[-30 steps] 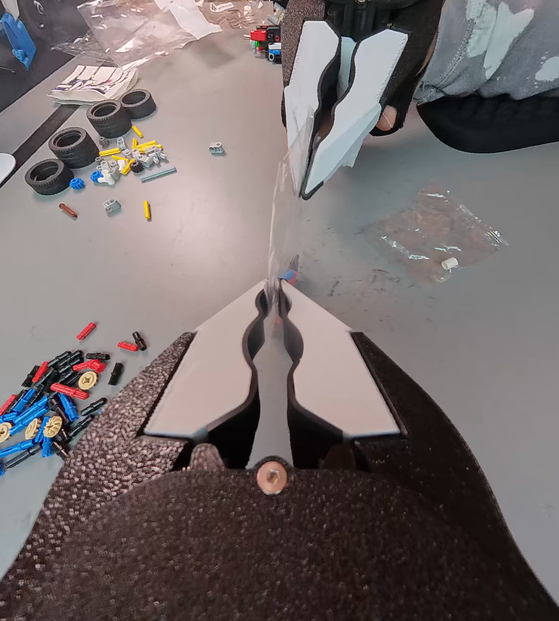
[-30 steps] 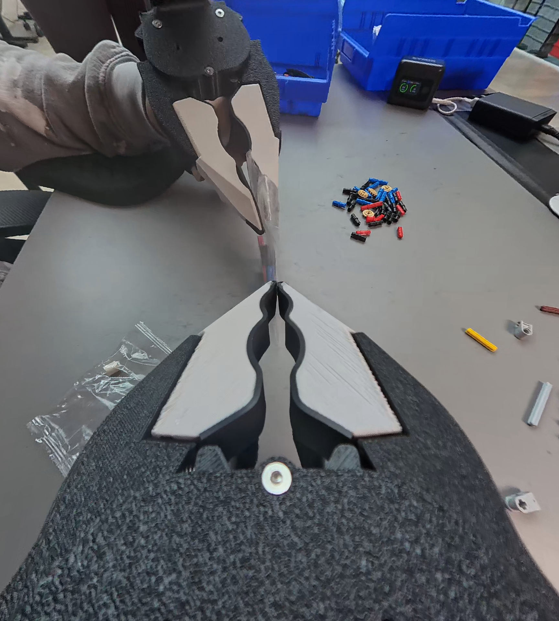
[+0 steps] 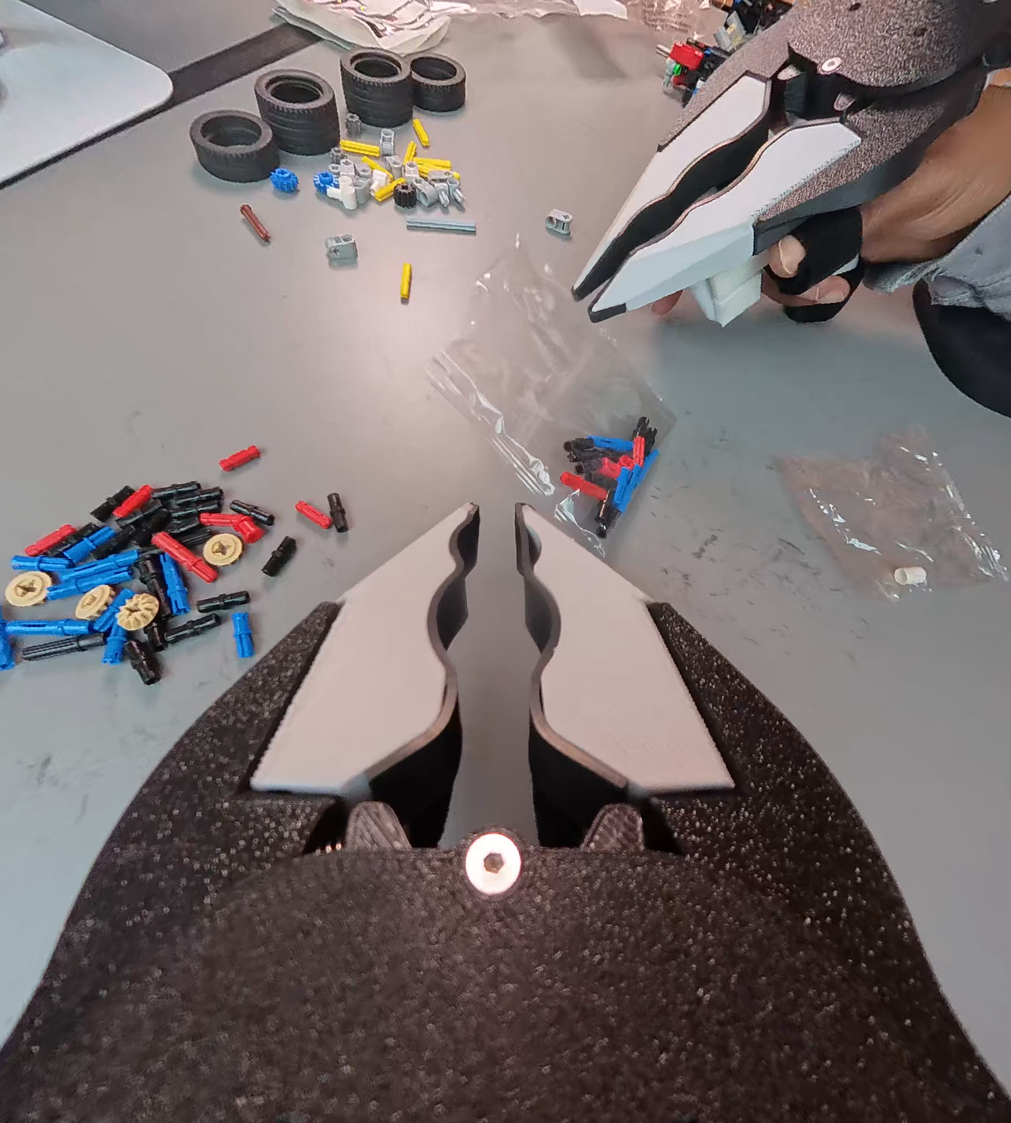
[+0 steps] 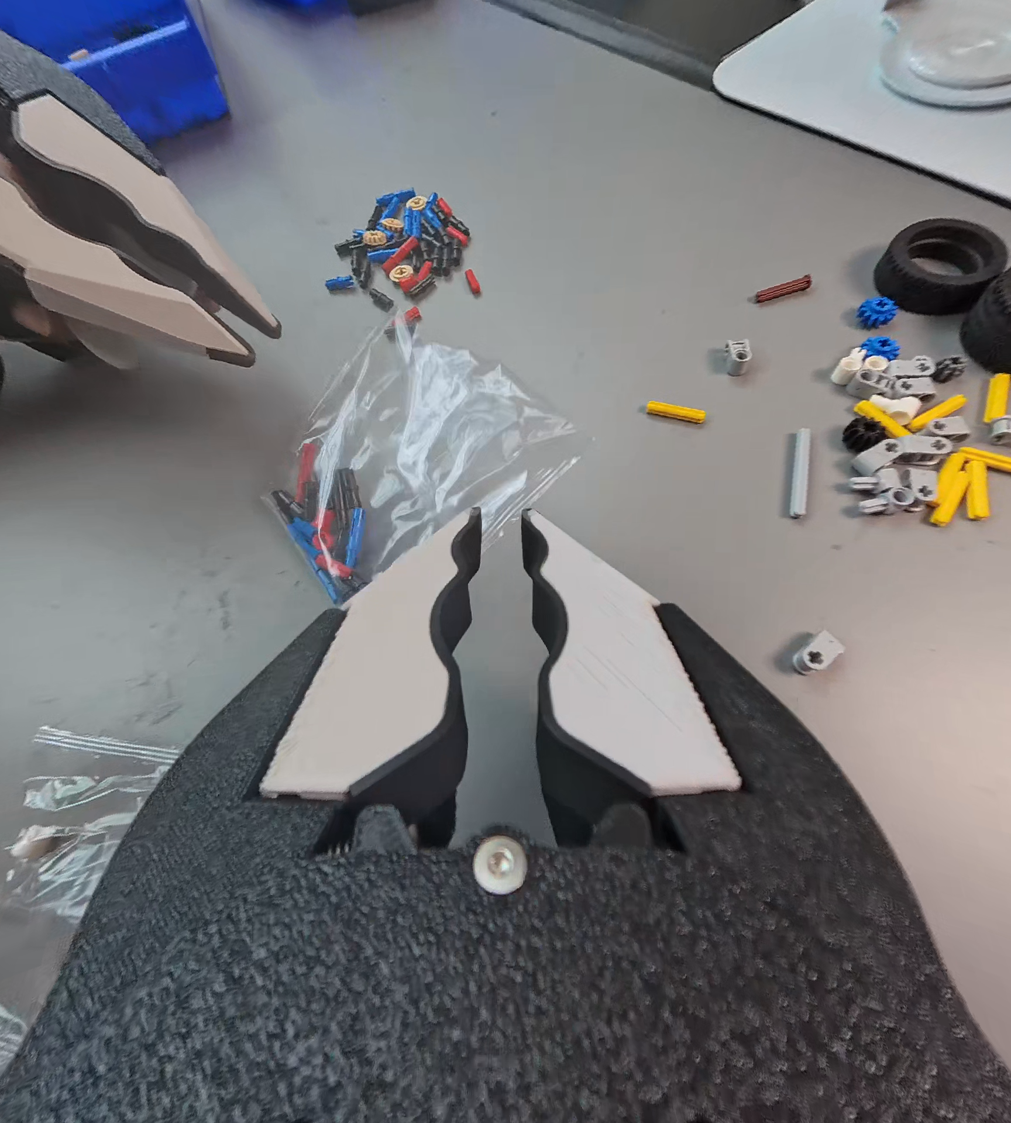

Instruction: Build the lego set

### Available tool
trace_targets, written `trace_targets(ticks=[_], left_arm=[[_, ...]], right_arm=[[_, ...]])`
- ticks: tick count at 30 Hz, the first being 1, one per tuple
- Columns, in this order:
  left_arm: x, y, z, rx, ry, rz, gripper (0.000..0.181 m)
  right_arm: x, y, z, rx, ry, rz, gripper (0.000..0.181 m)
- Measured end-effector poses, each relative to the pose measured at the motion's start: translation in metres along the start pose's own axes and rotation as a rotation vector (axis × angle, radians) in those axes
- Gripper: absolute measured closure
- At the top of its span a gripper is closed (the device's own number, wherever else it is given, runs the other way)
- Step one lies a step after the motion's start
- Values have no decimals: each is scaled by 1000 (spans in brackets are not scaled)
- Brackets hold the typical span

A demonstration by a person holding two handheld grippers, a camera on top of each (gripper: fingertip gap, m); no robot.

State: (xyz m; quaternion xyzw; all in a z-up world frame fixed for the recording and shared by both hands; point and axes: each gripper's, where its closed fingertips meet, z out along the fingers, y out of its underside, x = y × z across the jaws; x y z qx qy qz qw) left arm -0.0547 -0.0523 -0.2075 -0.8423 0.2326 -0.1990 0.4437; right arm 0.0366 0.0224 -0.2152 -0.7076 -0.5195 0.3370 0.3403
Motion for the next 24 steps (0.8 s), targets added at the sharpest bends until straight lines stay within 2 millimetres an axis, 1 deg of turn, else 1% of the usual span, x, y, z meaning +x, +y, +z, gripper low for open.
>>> trace_targets(ticks=[1, 3, 5, 9, 13, 19, 21, 24], left_arm=[[-3, -2, -1, 15, -16, 2, 168], [-9, -6, -3, 50, -53, 8, 160], [-15, -13, -8, 98, -94, 13, 159], [-25, -23, -18, 169, -139, 0, 155], [-30, -24, -20, 185, -159, -5, 155], [-29, -28, -21, 217, -173, 38, 153], [-29, -32, -24, 241, -184, 46, 150], [-31, -37, -29, 283, -198, 38, 141]], right_arm=[[5, -2, -2, 16, 29, -14, 166], [12, -9, -7, 57, 70, -28, 160], [17, -18, -13, 117, 94, -32, 157], [15, -30, -22, 191, 88, -55, 155], [8, -32, -22, 210, 77, -109, 153], [1, -34, -22, 237, 80, -175, 151], [2, -35, -23, 242, 86, -172, 145], [3, -35, -23, 250, 91, -156, 137]])
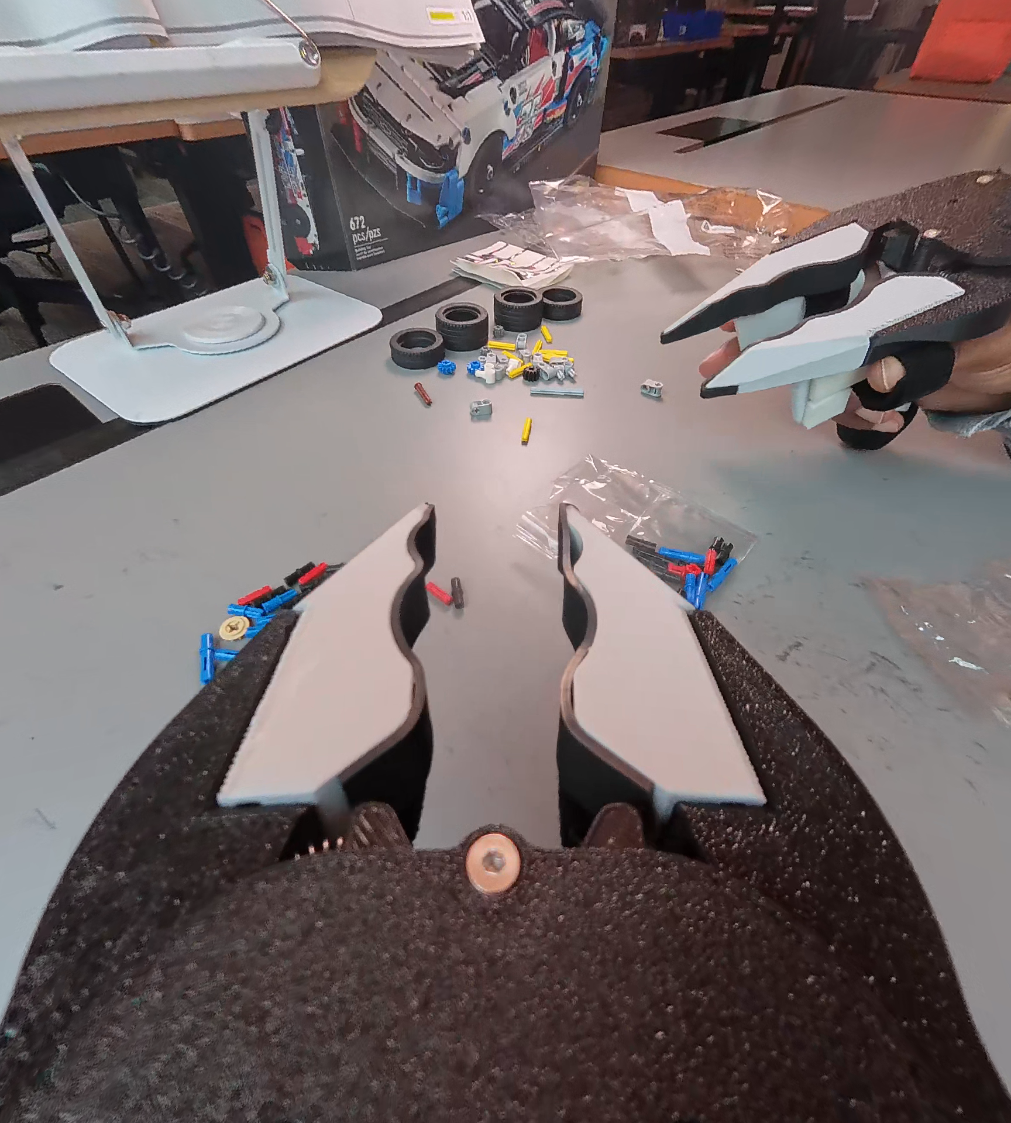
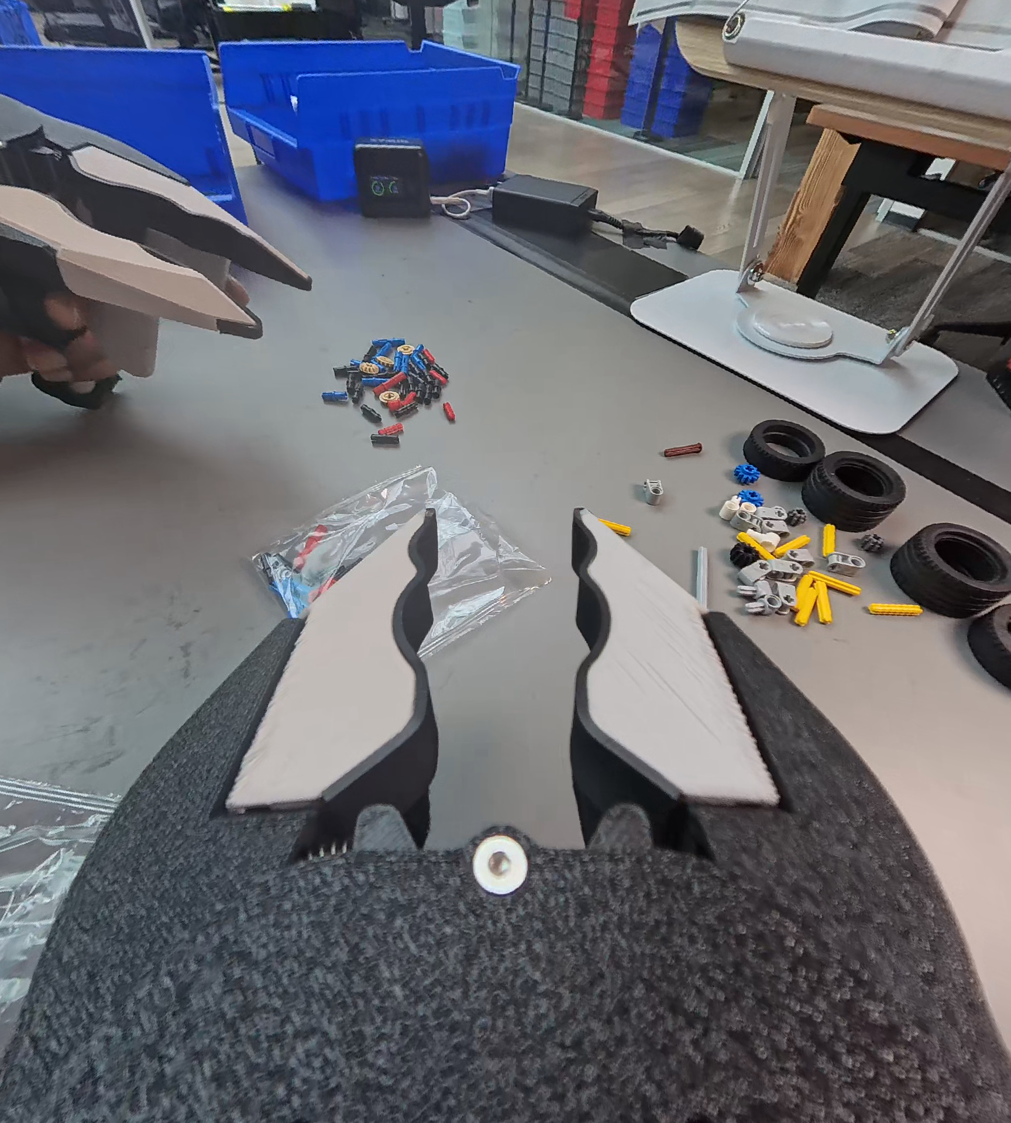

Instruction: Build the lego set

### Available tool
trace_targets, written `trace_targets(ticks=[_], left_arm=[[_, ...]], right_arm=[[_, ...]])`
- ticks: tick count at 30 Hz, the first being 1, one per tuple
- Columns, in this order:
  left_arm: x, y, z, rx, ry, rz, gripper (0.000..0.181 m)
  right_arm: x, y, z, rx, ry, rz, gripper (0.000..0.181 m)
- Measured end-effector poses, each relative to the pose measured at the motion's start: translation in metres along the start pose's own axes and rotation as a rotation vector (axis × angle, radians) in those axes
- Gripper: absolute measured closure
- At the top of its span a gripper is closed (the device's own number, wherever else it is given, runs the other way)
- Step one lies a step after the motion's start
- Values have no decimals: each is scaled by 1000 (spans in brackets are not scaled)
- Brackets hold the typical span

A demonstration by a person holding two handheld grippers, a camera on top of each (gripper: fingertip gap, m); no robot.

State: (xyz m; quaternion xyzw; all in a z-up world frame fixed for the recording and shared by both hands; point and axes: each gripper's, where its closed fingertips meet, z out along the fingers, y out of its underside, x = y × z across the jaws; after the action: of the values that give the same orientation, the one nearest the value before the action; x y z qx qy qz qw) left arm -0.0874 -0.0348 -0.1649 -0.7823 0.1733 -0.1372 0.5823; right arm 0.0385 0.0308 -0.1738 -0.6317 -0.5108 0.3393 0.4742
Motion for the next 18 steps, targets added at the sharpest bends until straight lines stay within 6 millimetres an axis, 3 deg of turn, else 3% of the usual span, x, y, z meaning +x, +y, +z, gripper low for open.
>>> trace_targets(ticks=[4, 7, 11, 14, 18], left_arm=[[-9, -3, -3, 19, -31, -35, 123], [-26, 2, -5, -20, -114, -51, 111], [-50, 22, -10, -127, -172, -117, 121], [-52, 40, -9, -207, -130, -174, 138], [-51, 65, -7, -347, -126, -112, 145]], right_arm=[[5, 2, 2, 13, 29, -12, 133], [6, 2, 2, 16, 30, -6, 134], [1, 5, 3, -6, 4, -2, 137], [-6, 10, 5, -40, -20, -35, 139], [-26, 26, 8, -151, -103, -95, 137]])
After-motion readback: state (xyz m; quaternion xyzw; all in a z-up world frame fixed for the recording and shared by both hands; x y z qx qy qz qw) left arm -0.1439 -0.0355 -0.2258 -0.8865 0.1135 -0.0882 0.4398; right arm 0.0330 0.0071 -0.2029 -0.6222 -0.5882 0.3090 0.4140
